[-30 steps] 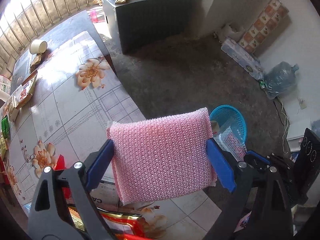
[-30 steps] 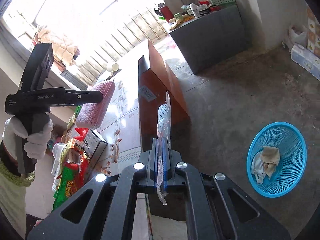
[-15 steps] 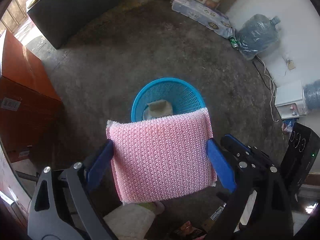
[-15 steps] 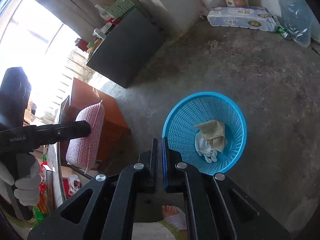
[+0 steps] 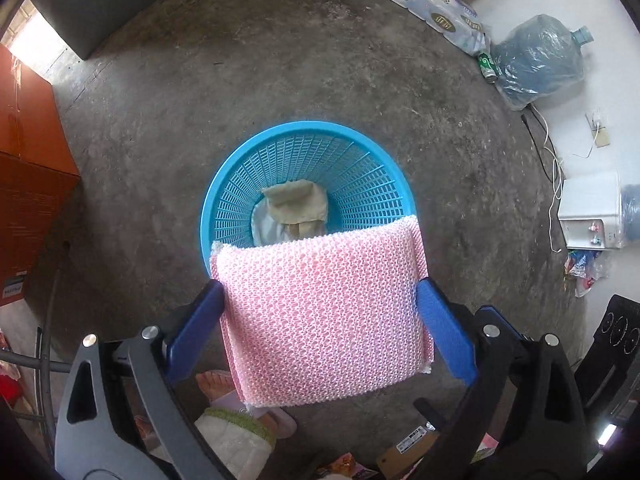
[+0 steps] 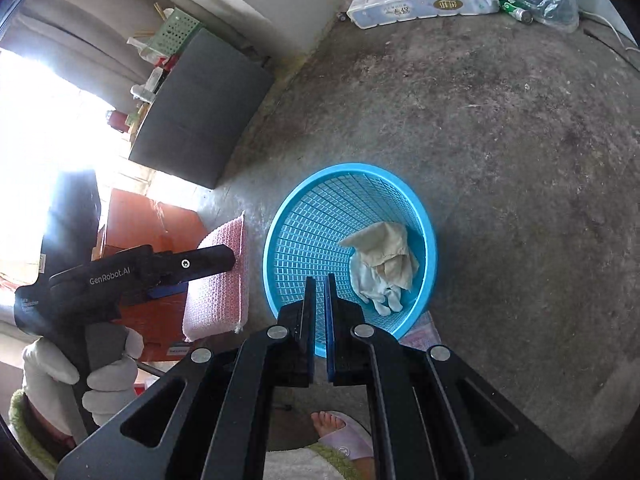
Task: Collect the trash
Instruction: 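Carry sponge and packet to the wastebasket and release them inside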
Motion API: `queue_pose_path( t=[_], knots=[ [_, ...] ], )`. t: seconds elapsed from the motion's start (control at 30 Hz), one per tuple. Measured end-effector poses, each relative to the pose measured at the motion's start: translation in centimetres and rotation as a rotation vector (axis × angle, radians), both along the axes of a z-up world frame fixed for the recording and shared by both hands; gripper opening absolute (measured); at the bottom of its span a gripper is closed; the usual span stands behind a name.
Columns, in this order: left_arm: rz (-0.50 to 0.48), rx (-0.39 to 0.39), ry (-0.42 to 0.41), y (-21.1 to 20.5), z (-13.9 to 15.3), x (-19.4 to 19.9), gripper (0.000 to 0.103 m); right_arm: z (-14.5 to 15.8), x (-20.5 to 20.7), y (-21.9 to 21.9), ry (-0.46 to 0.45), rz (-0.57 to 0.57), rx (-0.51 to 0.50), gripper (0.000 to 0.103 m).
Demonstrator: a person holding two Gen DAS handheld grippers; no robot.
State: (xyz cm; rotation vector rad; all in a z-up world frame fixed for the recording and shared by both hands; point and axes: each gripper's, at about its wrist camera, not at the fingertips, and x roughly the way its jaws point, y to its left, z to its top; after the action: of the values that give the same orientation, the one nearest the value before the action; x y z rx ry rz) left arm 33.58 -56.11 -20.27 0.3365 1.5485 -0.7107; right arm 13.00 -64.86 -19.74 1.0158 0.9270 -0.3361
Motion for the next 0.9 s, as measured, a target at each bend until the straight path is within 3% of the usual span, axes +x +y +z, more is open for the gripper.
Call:
queue_pose_path(
  t=[0.1, 0.23, 0.33, 0.5, 0.73, 0.9],
  knots=[
    [0.024, -0.020, 0.038, -0.3, -0.3, -0.1, 0.093, 0.4, -0.8, 0.3, -0.045, 0.002, 0.008, 0.005],
    [0.013, -0.028, 0.042, -0.7, -0.2, -0.5, 0.093, 2.8, -1.3, 1.4, -0.220, 0.048, 0.026, 0.005],
    [0.024, -0.046, 0.059, -0.9, 0.0, -0.5, 0.093, 3.8, -0.2, 2.6, -0.260, 0.103, 0.020, 0.005],
    [0.022, -0.090, 0.100, -1.1, 0.9, -1.0, 0.093, 1.8, 2.0, 2.8, -0.180, 0.088, 0.040, 0.005],
    [0.015, -0.120, 0.083, -0.6, 3.7, -1.4, 0.093, -3.8, 3.0, 1.1, -0.039, -0.002, 0.060, 0.005],
    [0.007, -0.172, 0.020, 1.4, 8.0, -1.4, 0.093, -4.2, 0.8, 0.9, -0.058, -0.034, 0.064, 0.005]
  ],
)
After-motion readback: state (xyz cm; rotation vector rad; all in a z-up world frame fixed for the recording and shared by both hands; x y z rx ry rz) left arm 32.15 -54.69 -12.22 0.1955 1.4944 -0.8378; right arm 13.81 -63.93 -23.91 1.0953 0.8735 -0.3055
